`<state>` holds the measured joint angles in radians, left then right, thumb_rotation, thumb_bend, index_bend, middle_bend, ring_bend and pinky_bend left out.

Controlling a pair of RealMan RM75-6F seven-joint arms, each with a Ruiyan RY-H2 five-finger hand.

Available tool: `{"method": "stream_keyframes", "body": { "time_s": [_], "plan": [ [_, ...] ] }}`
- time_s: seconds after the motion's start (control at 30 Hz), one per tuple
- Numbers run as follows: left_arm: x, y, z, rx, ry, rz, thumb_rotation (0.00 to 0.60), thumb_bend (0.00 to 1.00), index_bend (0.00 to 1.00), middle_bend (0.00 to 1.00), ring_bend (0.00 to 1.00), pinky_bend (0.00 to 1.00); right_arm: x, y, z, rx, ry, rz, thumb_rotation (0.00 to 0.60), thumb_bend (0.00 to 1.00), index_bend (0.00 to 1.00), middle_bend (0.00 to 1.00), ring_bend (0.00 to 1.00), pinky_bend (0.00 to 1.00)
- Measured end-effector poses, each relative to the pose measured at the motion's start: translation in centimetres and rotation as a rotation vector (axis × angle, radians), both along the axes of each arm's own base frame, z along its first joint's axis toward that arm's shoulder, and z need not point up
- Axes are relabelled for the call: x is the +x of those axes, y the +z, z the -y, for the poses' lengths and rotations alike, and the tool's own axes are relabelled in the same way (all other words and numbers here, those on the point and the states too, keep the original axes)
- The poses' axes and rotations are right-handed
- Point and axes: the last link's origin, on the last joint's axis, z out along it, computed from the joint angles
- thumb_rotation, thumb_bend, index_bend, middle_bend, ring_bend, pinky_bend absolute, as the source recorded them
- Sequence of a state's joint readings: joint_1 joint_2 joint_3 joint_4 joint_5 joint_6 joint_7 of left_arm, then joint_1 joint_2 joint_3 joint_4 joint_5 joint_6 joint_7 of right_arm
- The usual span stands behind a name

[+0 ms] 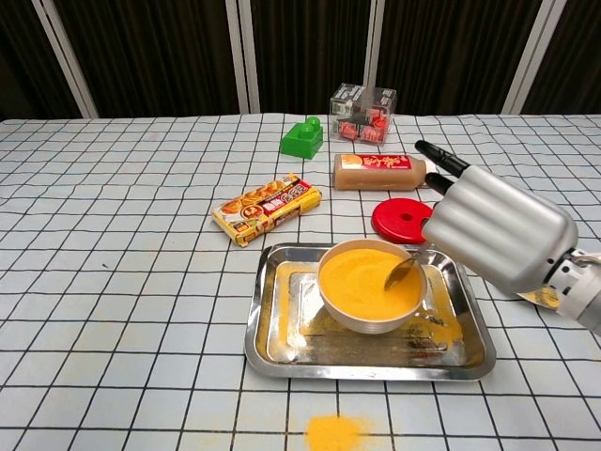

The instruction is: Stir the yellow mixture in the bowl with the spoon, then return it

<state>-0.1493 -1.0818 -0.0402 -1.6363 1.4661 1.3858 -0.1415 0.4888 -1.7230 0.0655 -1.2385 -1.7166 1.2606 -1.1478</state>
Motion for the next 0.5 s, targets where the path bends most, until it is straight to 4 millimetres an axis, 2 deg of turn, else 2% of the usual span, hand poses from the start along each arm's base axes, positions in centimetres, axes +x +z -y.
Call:
{"method": "stream_keyframes", "body": {
  "time_s": [0.5],
  "plan": [
    [0.0, 0.0, 0.1, 0.002, 0.003, 0.004, 0.6, 0.0, 0.0, 0.0, 0.0, 0.0, 1.0, 1.5, 0.2, -0.027, 0.013, 0.019, 0.6, 0.81, 0.86, 0.66, 0.28, 0.0]
  ]
}}
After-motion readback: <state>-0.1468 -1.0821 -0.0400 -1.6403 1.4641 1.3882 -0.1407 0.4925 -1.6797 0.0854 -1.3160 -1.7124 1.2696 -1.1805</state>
